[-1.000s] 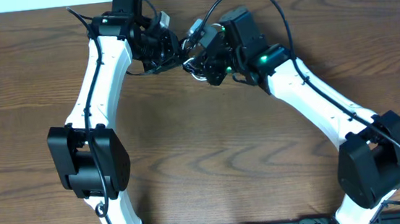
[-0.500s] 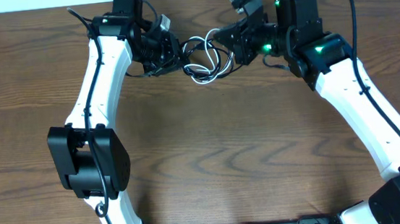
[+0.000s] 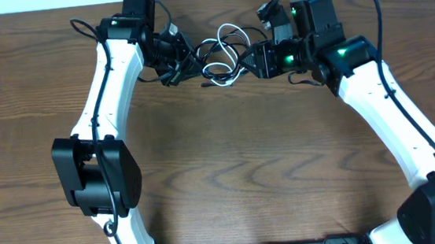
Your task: Untangle cables
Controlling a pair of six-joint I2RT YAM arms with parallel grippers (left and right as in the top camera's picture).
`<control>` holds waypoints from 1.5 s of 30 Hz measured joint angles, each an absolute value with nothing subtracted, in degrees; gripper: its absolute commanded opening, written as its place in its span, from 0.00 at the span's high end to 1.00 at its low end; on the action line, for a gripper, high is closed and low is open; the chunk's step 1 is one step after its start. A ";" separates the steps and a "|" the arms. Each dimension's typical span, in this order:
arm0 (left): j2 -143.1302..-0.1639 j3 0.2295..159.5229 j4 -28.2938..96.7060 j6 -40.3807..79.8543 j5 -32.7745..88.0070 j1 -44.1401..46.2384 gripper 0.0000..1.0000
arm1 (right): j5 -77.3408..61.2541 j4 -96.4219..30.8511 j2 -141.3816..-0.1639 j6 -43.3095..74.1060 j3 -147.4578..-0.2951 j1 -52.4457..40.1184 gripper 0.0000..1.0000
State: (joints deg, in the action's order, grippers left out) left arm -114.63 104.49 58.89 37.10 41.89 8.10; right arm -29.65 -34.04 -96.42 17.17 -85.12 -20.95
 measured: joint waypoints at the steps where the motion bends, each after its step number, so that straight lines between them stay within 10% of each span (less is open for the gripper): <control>1: -114.63 104.49 58.85 38.04 41.89 8.10 0.92 | -29.23 -33.93 -96.86 18.17 -85.12 -20.99 0.78; 12: -114.65 104.49 58.63 50.26 41.87 8.10 0.92 | -21.54 -30.70 -102.41 28.03 -85.12 -26.15 0.62; 27: -114.65 104.49 58.52 51.46 41.23 7.99 0.92 | -18.35 -24.80 -105.86 31.11 -85.12 -27.09 0.78; 38: -114.65 104.49 58.54 47.59 40.18 9.91 0.92 | -17.50 -21.32 -110.39 31.42 -85.10 -27.09 0.71; 45: -114.65 104.49 57.41 44.34 44.18 9.98 0.92 | -15.97 -20.32 -110.52 32.29 -85.10 -27.07 0.99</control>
